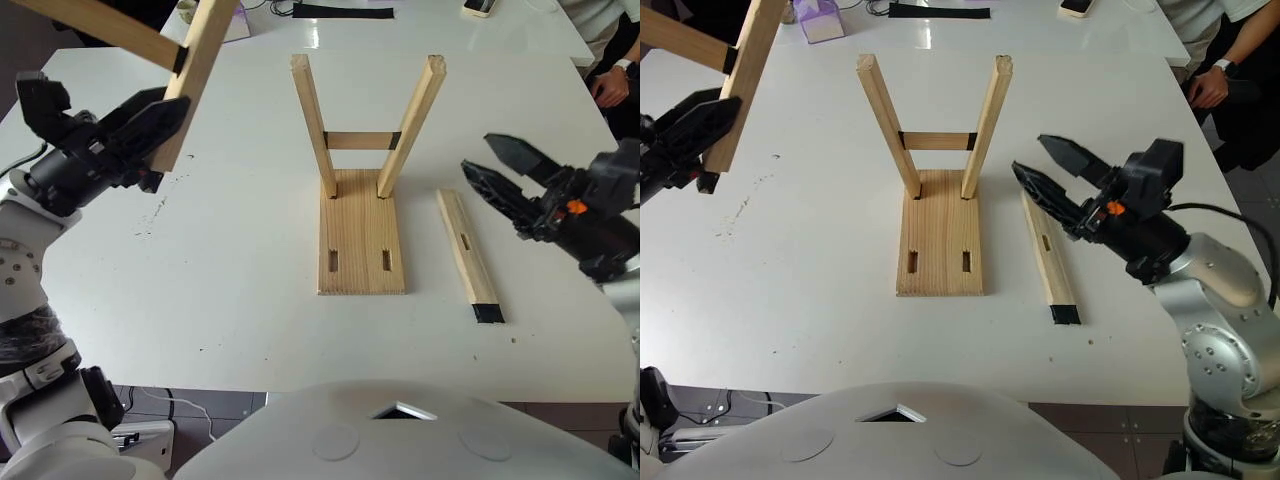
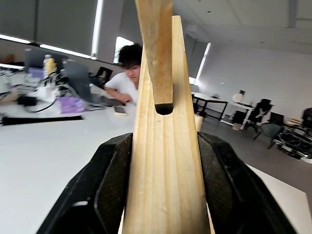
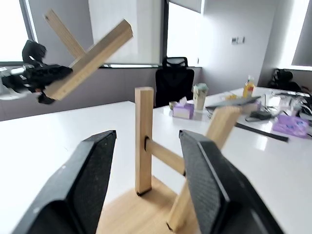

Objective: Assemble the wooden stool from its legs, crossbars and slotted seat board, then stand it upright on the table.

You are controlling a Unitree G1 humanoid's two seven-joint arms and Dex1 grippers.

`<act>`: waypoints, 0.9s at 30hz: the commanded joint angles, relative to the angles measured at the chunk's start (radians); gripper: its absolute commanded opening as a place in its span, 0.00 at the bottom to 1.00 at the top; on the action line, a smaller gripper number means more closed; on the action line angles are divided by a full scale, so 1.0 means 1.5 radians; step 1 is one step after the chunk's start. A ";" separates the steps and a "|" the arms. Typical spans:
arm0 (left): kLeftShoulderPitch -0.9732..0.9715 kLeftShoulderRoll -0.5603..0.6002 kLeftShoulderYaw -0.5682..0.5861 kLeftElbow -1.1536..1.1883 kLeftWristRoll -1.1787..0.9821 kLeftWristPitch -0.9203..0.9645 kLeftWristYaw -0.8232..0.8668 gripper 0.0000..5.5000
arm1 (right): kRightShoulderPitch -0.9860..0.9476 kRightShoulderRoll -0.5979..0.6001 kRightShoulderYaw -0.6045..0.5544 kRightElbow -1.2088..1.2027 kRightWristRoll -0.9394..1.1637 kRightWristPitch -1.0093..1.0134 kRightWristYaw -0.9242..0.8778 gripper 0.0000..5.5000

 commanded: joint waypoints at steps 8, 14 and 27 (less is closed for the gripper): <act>-0.062 -0.103 -0.189 -0.147 -0.117 0.018 0.033 0.37 | -0.223 -0.081 0.053 0.111 0.335 0.137 0.010 0.74; -0.057 -0.103 -0.222 -0.147 -0.083 0.002 0.011 0.37 | -0.279 -0.085 0.098 0.130 0.324 0.159 0.029 0.83; -0.035 -0.106 -0.266 -0.162 -0.039 -0.014 -0.012 0.37 | -0.337 -0.060 0.161 0.152 0.220 0.163 0.070 0.71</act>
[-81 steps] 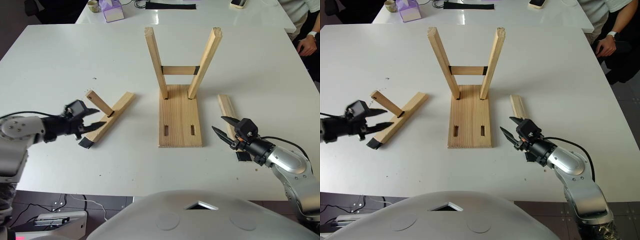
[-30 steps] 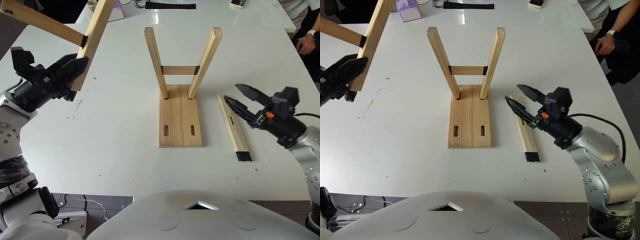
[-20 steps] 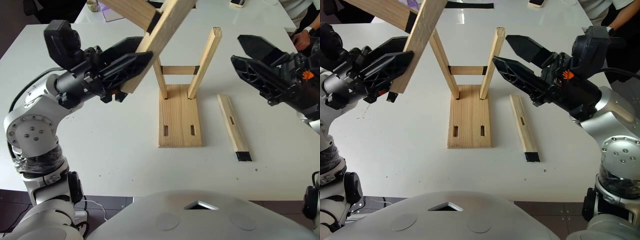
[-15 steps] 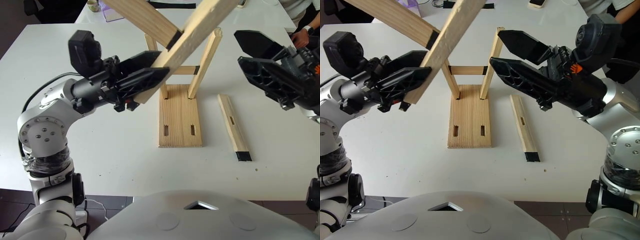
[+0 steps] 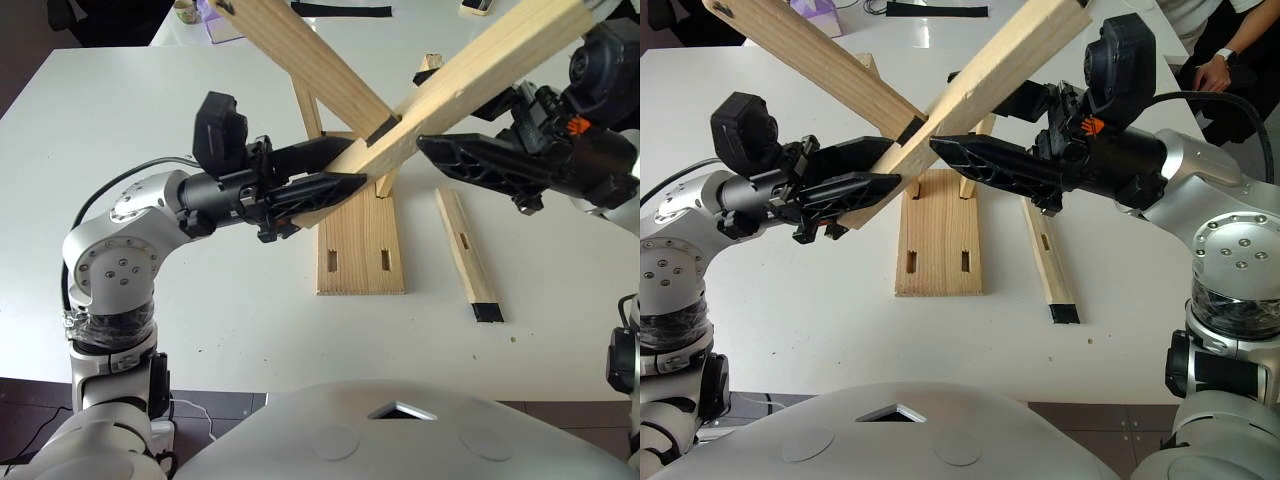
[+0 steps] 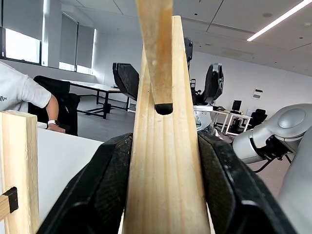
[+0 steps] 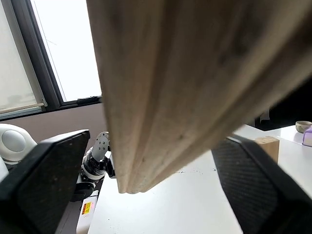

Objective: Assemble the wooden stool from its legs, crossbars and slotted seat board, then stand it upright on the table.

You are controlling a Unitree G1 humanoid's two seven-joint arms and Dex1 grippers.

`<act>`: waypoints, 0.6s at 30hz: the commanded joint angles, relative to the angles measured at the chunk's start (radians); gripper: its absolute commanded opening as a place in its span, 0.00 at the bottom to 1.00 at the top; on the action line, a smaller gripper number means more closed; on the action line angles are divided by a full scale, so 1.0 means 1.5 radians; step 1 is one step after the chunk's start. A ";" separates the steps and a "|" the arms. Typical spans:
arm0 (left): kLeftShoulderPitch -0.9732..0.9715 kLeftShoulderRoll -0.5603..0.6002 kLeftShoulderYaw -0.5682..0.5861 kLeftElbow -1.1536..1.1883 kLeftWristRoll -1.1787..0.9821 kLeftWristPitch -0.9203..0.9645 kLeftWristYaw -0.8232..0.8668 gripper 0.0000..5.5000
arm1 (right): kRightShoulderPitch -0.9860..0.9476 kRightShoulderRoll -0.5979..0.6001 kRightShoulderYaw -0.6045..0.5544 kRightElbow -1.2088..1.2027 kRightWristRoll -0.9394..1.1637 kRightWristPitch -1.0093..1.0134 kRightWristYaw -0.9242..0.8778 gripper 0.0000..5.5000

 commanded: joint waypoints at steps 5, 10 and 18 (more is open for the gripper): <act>-0.006 0.000 -0.009 0.004 0.018 -0.009 -0.005 0.37 | 0.005 -0.004 0.016 -0.027 -0.043 0.010 0.047 0.57; -0.007 0.006 -0.019 0.009 0.036 -0.010 -0.021 0.37 | 0.004 0.002 0.014 -0.029 -0.056 0.006 0.058 0.44; -0.016 0.010 -0.026 0.024 0.037 0.005 -0.013 0.37 | 0.019 -0.007 0.007 -0.035 -0.079 0.004 0.083 0.40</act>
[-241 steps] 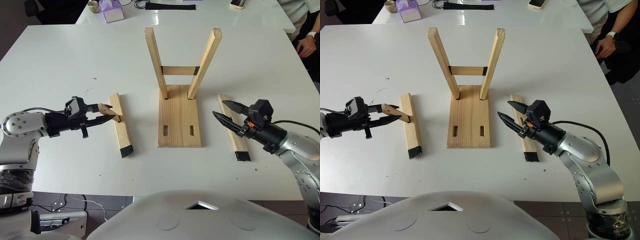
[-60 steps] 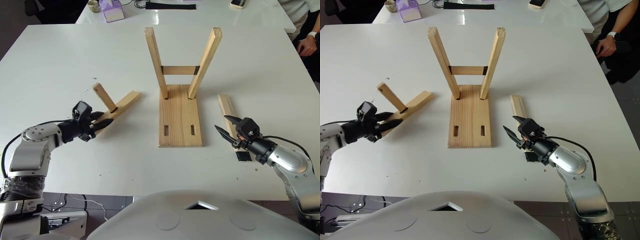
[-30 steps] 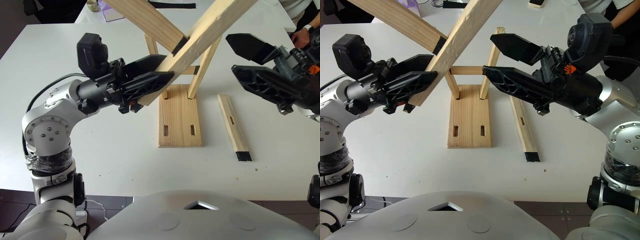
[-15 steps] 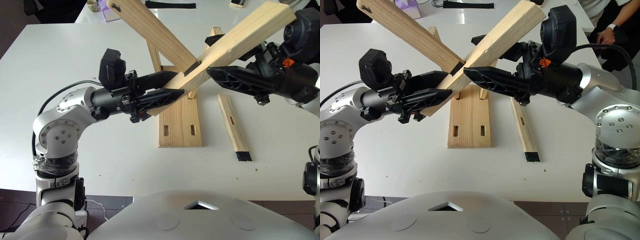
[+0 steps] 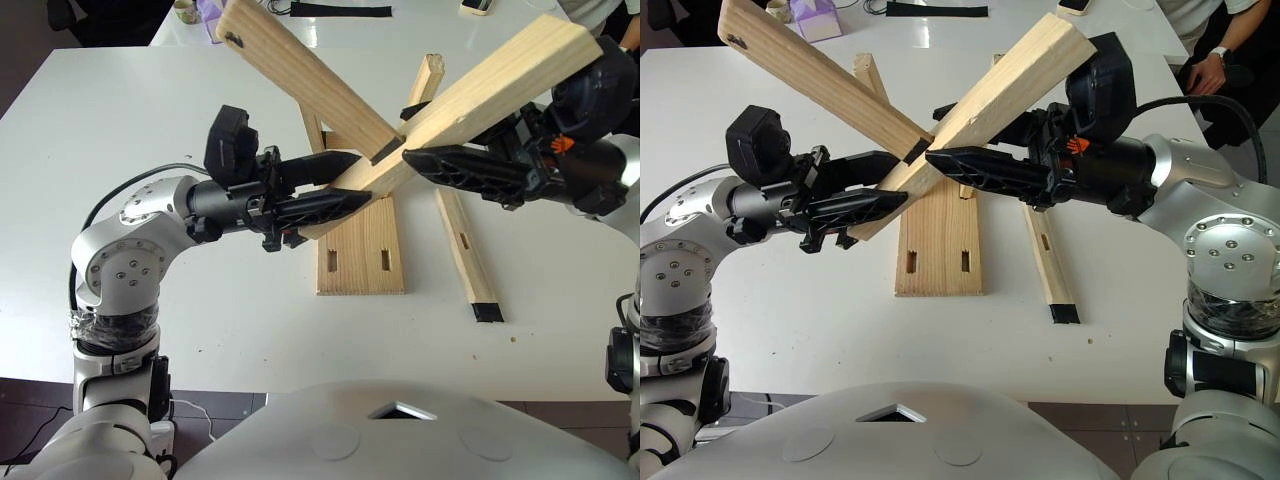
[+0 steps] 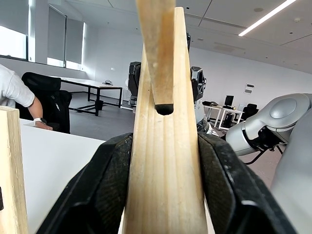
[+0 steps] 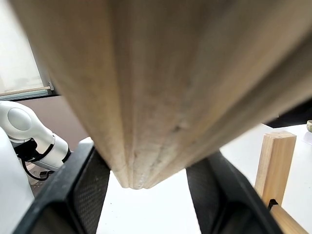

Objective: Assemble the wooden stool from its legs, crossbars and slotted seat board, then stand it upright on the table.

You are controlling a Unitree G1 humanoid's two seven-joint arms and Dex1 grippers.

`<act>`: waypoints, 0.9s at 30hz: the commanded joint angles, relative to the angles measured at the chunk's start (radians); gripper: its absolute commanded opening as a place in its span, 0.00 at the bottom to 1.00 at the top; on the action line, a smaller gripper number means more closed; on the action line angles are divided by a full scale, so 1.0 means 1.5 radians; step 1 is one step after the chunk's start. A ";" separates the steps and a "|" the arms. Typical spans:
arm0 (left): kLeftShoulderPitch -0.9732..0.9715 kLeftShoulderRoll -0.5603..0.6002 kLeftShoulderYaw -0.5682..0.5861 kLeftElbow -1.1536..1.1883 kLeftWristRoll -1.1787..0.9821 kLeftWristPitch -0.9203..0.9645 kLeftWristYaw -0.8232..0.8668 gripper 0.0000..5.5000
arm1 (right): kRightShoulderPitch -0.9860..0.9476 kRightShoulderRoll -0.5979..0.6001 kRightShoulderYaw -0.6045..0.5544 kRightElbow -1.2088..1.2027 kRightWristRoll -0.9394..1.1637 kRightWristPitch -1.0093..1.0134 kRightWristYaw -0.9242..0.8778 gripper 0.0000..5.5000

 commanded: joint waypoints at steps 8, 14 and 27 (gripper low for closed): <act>0.019 0.044 -0.021 0.101 0.123 -0.006 0.012 0.57 | 0.014 -0.036 -0.073 0.018 -0.051 -0.012 0.012 0.37; 0.091 0.071 -0.010 0.167 0.236 -0.094 -0.032 0.73 | 0.030 -0.070 -0.099 0.023 -0.088 -0.008 0.041 0.37; 0.138 0.062 0.000 0.210 0.322 -0.179 -0.048 0.77 | 0.197 -0.146 0.097 -0.021 -0.455 -0.174 0.222 0.37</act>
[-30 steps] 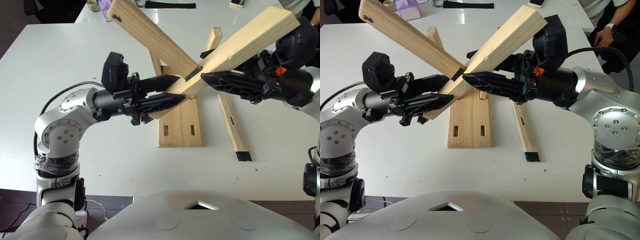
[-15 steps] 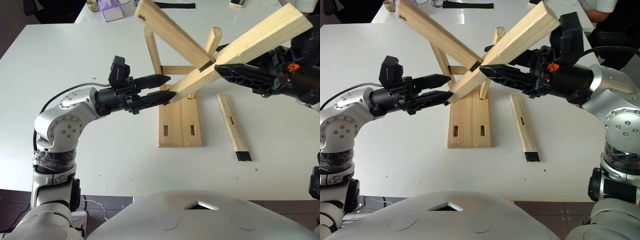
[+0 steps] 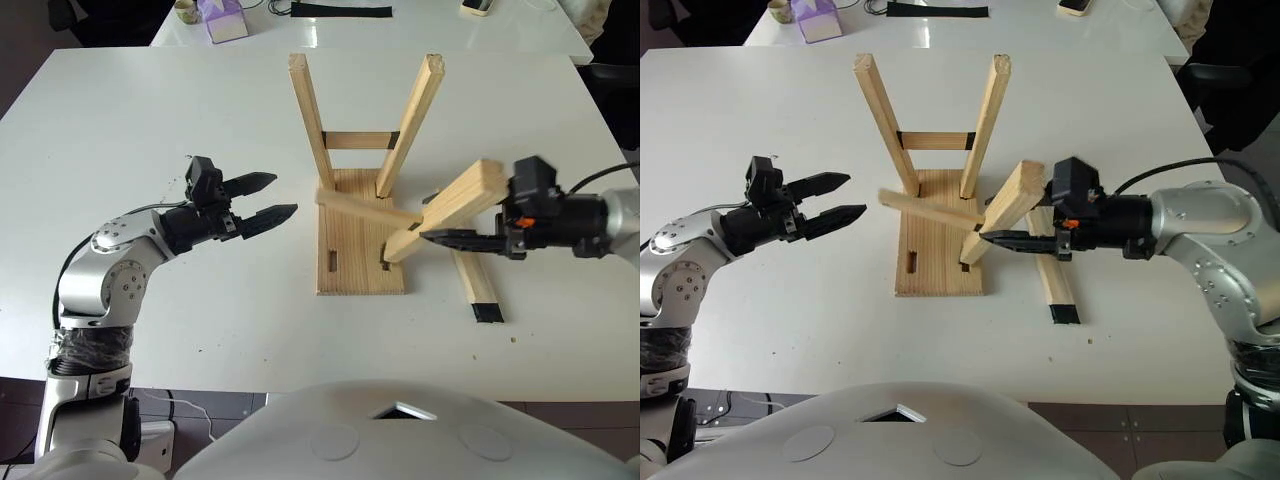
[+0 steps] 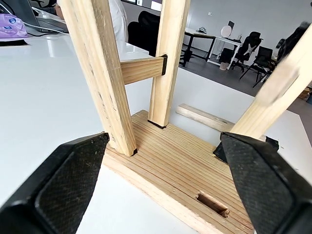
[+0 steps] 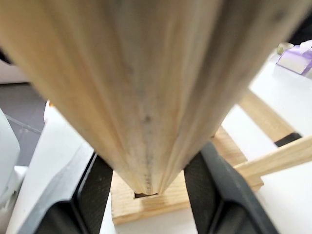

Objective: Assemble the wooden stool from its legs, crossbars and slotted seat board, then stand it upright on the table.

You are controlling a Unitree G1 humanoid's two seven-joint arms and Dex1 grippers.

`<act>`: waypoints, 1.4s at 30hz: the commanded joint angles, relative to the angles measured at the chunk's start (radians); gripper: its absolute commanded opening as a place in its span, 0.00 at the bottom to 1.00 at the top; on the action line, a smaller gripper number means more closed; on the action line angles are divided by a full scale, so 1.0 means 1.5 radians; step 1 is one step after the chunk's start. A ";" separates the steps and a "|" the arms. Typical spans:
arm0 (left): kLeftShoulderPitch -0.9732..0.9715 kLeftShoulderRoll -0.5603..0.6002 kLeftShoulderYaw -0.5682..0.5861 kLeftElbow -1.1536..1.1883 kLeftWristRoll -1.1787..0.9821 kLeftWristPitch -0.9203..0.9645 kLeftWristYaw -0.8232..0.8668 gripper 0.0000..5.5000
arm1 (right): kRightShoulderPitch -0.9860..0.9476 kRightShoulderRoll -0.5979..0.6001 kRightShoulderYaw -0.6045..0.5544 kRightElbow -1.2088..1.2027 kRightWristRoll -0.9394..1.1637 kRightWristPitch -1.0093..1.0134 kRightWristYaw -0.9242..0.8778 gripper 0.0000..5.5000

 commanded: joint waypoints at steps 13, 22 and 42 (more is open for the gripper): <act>0.001 -0.020 -0.008 0.021 0.040 -0.024 0.006 0.77 | 0.028 -0.021 0.025 0.005 -0.045 -0.043 0.054 0.37; 0.003 -0.029 -0.002 0.029 0.042 -0.029 0.015 0.77 | 0.022 -0.033 0.017 -0.007 -0.028 -0.030 0.064 0.37; 0.030 -0.051 0.007 0.001 0.040 -0.026 0.045 0.77 | 0.008 -0.064 0.032 0.094 -0.071 -0.068 0.130 0.37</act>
